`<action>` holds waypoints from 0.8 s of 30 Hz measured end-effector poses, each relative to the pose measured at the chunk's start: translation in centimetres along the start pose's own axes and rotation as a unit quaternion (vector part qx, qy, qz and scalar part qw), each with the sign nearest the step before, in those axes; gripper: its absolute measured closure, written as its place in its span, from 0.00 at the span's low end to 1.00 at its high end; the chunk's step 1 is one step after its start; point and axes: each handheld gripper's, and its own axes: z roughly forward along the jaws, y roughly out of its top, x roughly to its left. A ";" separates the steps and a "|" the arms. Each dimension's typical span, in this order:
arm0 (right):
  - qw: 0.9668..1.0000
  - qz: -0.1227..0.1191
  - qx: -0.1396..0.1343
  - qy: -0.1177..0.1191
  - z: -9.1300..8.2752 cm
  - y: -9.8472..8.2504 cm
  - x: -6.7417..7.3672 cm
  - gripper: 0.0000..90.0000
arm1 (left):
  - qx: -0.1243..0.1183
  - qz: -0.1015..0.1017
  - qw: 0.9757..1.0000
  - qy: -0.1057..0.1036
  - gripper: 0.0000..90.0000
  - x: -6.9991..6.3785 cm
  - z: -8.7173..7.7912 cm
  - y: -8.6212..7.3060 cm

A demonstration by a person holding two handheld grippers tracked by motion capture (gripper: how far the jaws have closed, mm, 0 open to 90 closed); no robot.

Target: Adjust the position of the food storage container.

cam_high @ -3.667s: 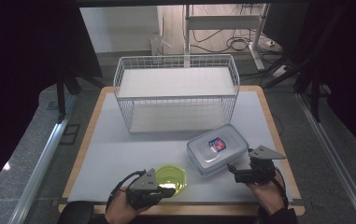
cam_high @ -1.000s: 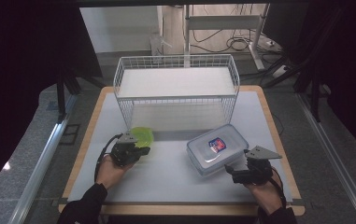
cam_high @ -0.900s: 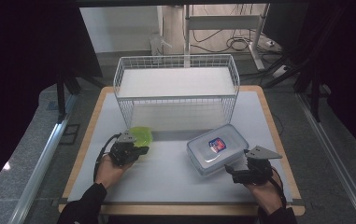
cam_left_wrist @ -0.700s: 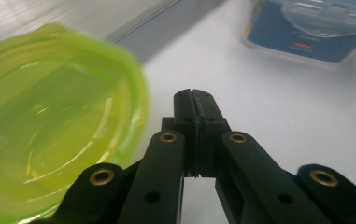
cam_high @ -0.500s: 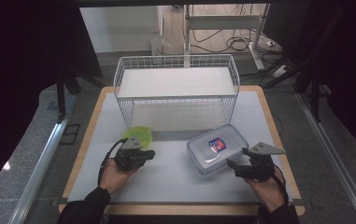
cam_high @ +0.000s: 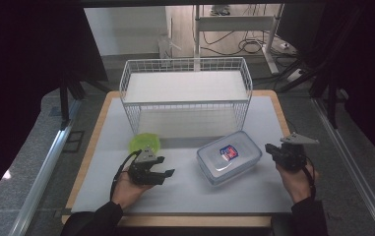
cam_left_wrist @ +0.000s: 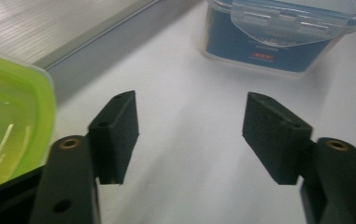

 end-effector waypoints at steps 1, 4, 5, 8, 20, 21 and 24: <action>1.000 0.003 0.009 -0.003 0.6 -0.1 -0.6 1.00 | 0.001 0.001 1.000 -0.001 0.38 -0.1 0.1 0.0; 0.999 0.012 0.036 0.002 2.5 -0.2 -1.7 1.00 | 0.004 0.006 1.000 -0.009 0.39 -0.8 0.3 0.1; 0.999 0.012 0.043 0.007 3.0 -0.2 -1.9 1.00 | 0.004 0.006 1.000 -0.009 0.40 -0.8 0.3 0.1; 0.998 0.008 0.052 0.019 3.8 -0.2 -2.0 1.00 | 0.005 0.021 1.000 -0.006 0.42 -1.3 0.5 0.1; 0.994 -0.038 0.089 0.055 4.2 0.0 1.2 1.00 | 0.013 0.033 0.999 -0.006 0.59 -1.8 0.5 -0.1; 0.992 -0.043 0.094 0.066 4.0 0.0 2.0 1.00 | 0.017 0.033 0.999 -0.008 0.63 -1.8 0.6 -0.2; 0.991 -0.053 0.095 0.074 3.8 -0.2 2.9 1.00 | 0.020 0.034 0.999 -0.007 0.68 -1.8 0.6 -0.2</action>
